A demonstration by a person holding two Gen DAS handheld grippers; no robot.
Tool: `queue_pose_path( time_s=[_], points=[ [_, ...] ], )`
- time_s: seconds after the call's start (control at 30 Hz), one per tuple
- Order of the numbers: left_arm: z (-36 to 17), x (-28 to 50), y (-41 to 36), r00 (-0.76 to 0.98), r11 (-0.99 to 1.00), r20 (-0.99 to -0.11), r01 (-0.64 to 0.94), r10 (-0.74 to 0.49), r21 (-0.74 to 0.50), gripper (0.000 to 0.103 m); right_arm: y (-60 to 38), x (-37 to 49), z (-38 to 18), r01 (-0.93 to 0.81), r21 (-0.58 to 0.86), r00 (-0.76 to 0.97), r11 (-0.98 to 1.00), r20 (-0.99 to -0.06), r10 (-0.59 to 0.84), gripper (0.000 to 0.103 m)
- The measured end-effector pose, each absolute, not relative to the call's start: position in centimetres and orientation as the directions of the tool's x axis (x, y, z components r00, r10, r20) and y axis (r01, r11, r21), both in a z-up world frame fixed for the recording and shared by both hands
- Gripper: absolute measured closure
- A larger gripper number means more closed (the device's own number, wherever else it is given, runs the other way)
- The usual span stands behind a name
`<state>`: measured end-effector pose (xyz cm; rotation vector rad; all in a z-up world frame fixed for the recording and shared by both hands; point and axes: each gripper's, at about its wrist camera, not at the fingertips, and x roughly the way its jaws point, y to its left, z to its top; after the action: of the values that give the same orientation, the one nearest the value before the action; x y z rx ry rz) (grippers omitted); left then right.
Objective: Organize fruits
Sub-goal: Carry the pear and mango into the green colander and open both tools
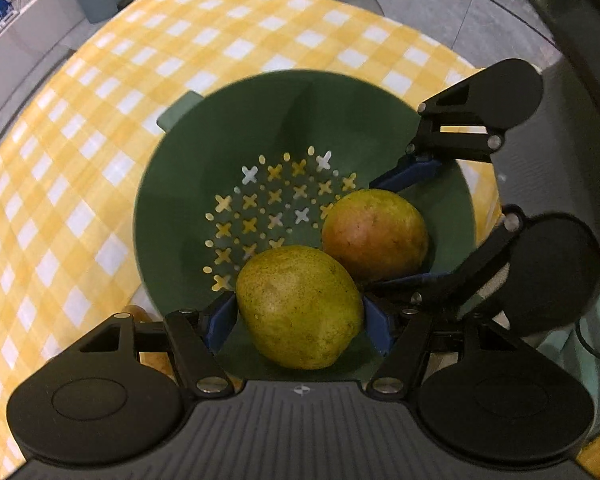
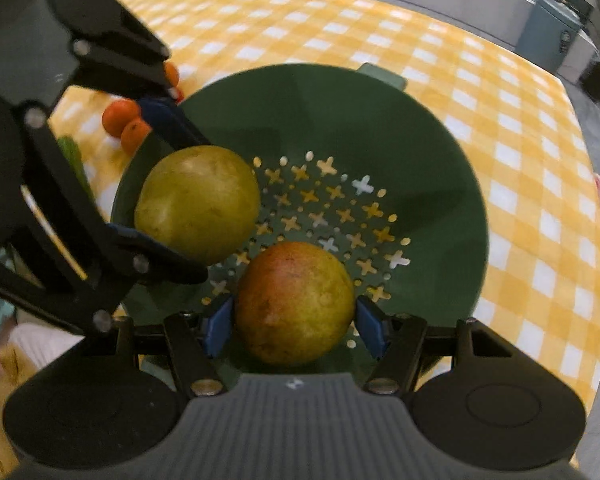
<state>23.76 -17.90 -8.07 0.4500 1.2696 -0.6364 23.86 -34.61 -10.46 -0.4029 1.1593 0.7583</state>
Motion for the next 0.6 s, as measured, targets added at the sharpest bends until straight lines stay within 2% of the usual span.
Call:
queue_pose_path(
  time_s=[0.3, 0.6],
  points=[
    [-9.8, 24.9, -18.3, 0.104, 0.765, -0.982, 0.642, -0.157, -0.054, 0.026, -34.7, 24.0, -10.4, -0.731, 0.103, 0.156, 0.674, -0.937, 0.313, 0.040],
    [-10.4, 24.8, -18.4, 0.121, 0.761, -0.983, 0.648, -0.141, -0.029, 0.025, -35.3, 23.5, -9.2, -0.726, 0.116, 0.154, 0.678, -0.934, 0.323, 0.039]
  ],
)
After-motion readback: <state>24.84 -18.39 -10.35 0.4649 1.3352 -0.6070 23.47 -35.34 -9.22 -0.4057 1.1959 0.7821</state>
